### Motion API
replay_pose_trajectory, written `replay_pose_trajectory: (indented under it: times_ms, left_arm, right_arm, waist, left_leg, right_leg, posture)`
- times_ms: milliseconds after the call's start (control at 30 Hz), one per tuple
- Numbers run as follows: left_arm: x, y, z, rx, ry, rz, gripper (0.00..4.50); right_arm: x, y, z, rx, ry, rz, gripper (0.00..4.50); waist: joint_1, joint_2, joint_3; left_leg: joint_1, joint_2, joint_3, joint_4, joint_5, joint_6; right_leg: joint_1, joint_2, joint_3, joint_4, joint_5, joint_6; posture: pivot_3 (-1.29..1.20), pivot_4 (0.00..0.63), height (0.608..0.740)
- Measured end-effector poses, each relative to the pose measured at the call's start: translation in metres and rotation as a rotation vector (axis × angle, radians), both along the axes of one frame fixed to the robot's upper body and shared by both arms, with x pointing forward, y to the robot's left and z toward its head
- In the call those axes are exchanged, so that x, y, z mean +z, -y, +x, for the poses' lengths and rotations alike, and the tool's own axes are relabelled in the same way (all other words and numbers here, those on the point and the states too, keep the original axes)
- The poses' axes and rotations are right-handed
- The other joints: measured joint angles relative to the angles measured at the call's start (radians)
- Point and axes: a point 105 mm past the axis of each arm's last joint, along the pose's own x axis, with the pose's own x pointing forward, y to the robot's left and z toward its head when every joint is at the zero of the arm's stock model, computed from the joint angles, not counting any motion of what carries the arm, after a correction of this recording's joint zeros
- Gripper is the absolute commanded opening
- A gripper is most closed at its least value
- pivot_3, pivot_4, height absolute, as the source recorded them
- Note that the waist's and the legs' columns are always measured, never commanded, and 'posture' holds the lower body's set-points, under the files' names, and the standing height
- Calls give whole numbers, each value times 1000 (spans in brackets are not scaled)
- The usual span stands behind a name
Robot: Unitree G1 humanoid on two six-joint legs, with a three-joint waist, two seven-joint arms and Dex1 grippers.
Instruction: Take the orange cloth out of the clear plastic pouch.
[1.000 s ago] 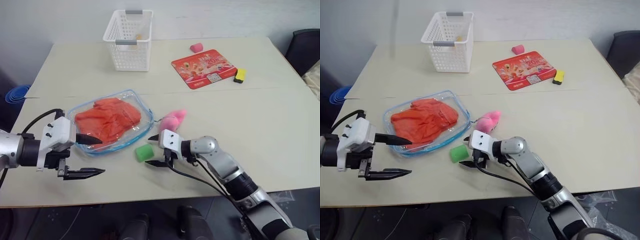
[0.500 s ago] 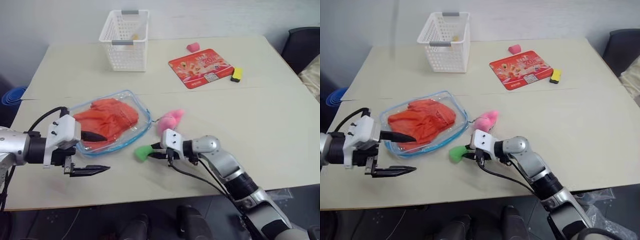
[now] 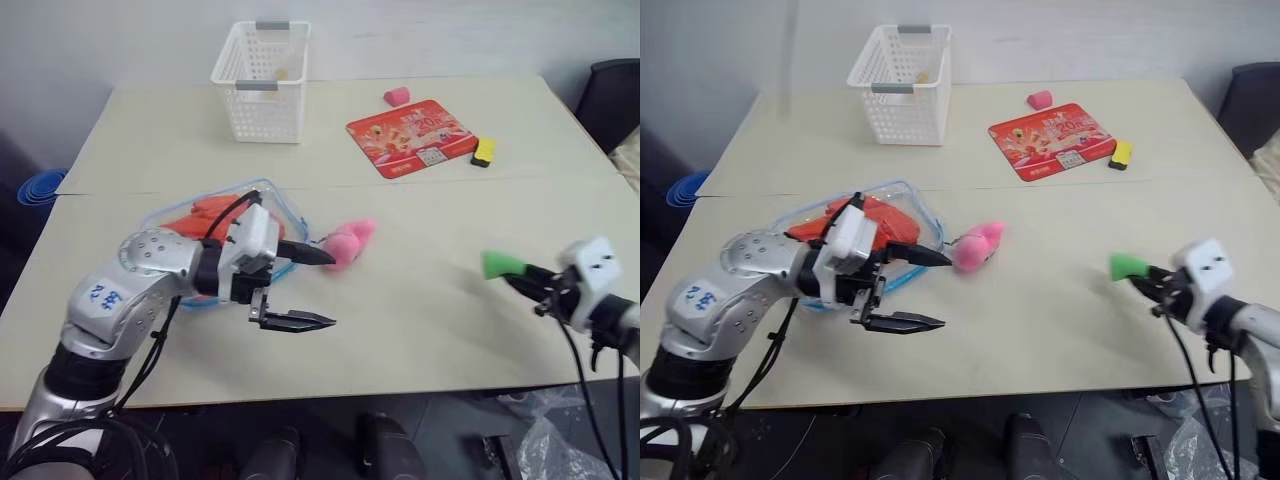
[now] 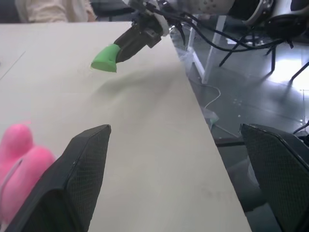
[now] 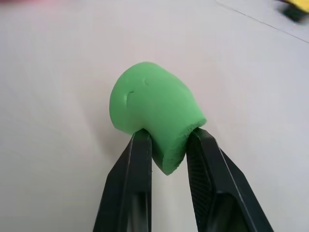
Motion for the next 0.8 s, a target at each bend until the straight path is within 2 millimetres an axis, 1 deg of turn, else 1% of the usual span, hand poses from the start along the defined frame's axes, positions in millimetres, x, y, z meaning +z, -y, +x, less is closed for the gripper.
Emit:
replay_pose_trajectory:
  times_ms: [33,67,133,200,233,400,467,533,600,667,700,733,767,800]
  left_arm:
    - [0,1,1,-2,1,-3,4500]
    - [-1,3,3,-7,3,-5,4500]
    - [-2,4,6,-10,6,-2,4500]
    - [-2,5,7,-13,16,4,4500]
    - [-2,4,8,-13,18,6,4500]
    - [-4,0,11,0,20,23,4500]
    - [-6,-2,12,12,26,34,4500]
    - [-8,-7,14,36,30,48,4500]
    - [-11,-14,17,81,35,58,4500]
    - [-14,-21,23,146,62,88,4500]
    - [-16,-26,28,190,82,117,4500]
    - [-19,-32,33,243,106,152,4500]
    - [-23,-39,39,303,133,196,4500]
    - [-27,-47,45,364,164,249,4500]
  right_arm:
    - [-2,8,-1,-47,-1,16,780]
    - [-7,17,-2,-107,2,36,1058]
    - [-19,26,-6,-184,-12,73,1588]
    - [-31,26,-9,-221,-29,114,2332]
    - [-34,25,-9,-226,-31,130,2698]
    - [-40,27,-15,-237,-50,124,4442]
    - [-39,31,-22,-217,-79,82,4479]
    - [-30,36,-29,-170,-107,-1,4479]
    - [-12,43,-33,-123,-106,-87,4479]
    - [13,47,-33,-89,-72,-121,4479]
    - [28,45,-32,-55,-40,-121,4479]
    - [41,38,-30,-6,-15,-116,4479]
    - [52,25,-29,66,7,-102,4479]
    - [62,7,-28,155,24,-81,4479]
  waist:
    - [-5,0,0]
    - [-7,0,0]
    - [-6,0,0]
    - [-6,0,0]
    - [-6,0,0]
    - [-3,0,0]
    - [2,1,0]
    - [6,1,-1]
    - [10,1,-1]
    - [8,1,0]
    - [7,1,0]
    - [6,1,0]
    - [5,1,0]
    - [4,1,0]
  left_leg:
    - [0,0,0,0,0,-1]
    - [0,1,0,0,1,-1]
    - [0,1,0,0,1,-2]
    - [0,1,0,0,1,-2]
    - [0,1,0,0,1,-2]
    - [0,1,0,0,1,-2]
    - [0,-1,0,0,1,-2]
    - [0,-1,0,0,1,-1]
    - [0,0,0,0,1,-1]
    - [0,0,0,0,1,-2]
    - [0,1,0,0,1,-2]
    - [0,1,0,0,1,-2]
    - [0,3,0,0,1,-2]
    - [0,3,0,0,1,-3]
  right_leg:
    - [0,0,1,0,0,0]
    - [-1,1,1,1,0,0]
    - [-1,1,1,1,0,0]
    - [-1,1,1,1,0,0]
    - [-1,1,2,1,0,0]
    - [-1,1,1,1,0,0]
    - [-1,0,1,1,0,0]
    - [-1,0,1,0,0,0]
    - [-1,0,1,0,0,0]
    - [-1,0,2,0,0,0]
    - [-1,1,2,0,0,0]
    - [-1,2,2,0,0,0]
    - [-1,3,2,0,0,0]
    - [-1,4,2,0,0,0]
  posture:
    - [0,150,740]
    - [0,150,740]
    - [0,150,740]
    - [0,150,740]
    - [0,150,740]
    - [0,150,740]
    - [0,150,740]
    - [0,150,740]
    - [0,150,740]
    - [0,150,740]
    - [0,150,740]
    - [0,150,740]
    - [0,150,740]
    - [0,150,740]
